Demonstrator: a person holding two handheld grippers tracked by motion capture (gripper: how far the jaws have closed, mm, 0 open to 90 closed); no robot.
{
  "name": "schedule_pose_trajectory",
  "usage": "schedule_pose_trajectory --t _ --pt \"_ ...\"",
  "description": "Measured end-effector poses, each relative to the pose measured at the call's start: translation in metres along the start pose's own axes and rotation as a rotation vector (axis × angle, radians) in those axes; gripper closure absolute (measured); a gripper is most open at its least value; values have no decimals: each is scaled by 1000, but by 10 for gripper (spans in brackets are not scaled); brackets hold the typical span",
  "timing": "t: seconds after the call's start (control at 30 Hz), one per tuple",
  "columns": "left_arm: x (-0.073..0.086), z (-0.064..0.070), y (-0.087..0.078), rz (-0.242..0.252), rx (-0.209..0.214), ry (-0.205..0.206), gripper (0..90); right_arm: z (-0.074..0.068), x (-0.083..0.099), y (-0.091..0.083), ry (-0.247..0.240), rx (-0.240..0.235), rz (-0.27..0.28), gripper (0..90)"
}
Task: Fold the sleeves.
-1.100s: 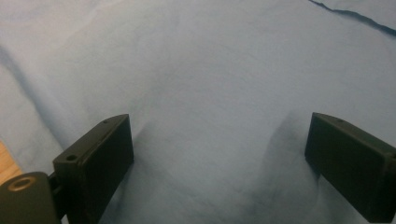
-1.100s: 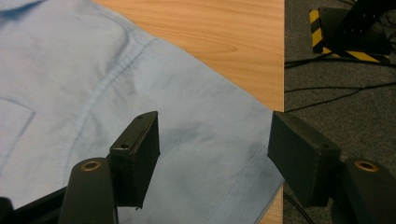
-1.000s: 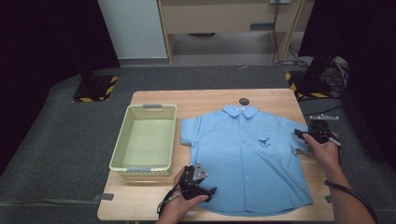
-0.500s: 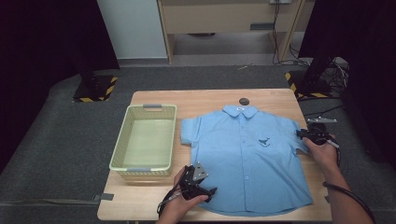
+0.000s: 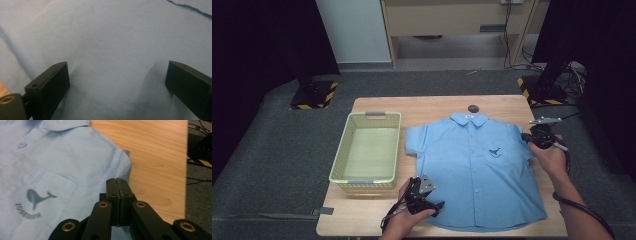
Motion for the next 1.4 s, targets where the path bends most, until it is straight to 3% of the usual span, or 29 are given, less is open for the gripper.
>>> schedule_pose_trajectory --t 0.2,0.37,0.47,0.53,0.6,0.77,0.97,1.1,1.27,1.4 --pt "0 0 0 0 0 1 44 -27 -14 24 -35 -6 -66 896" --pt "0 0 0 0 1 1 43 -39 -20 46 -34 0 -96 878" --pt "0 0 0 0 2 2 42 -45 -22 49 -34 -19 -69 766" --pt "0 0 0 0 2 2 42 -50 -25 46 -44 -43 -34 605" --pt "0 0 0 1 1 -1 42 -53 -24 40 -53 -50 -14 508" --pt "0 1 0 -4 -1 1 33 -55 -8 26 -26 -91 57 279" --pt "-1 2 1 -6 -1 1 25 -49 28 19 -13 -93 51 112" --pt "-1 2 2 -7 -2 0 20 -53 44 20 -50 -118 53 80" --pt "-2 2 2 -8 -1 1 17 -64 50 25 -84 -156 74 66" --pt "-2 3 2 -8 -3 1 17 -62 58 33 -88 -142 41 71"
Point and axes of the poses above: each handheld gripper's, and its own axes: y roughly forward along the jaws, x roughly out of its underside, z roughly to its right, the point moved 5 cm from there along y, roughly forward along the jaws, and after that the axes turned 14 degrees about -x, right-handed, at the moved point
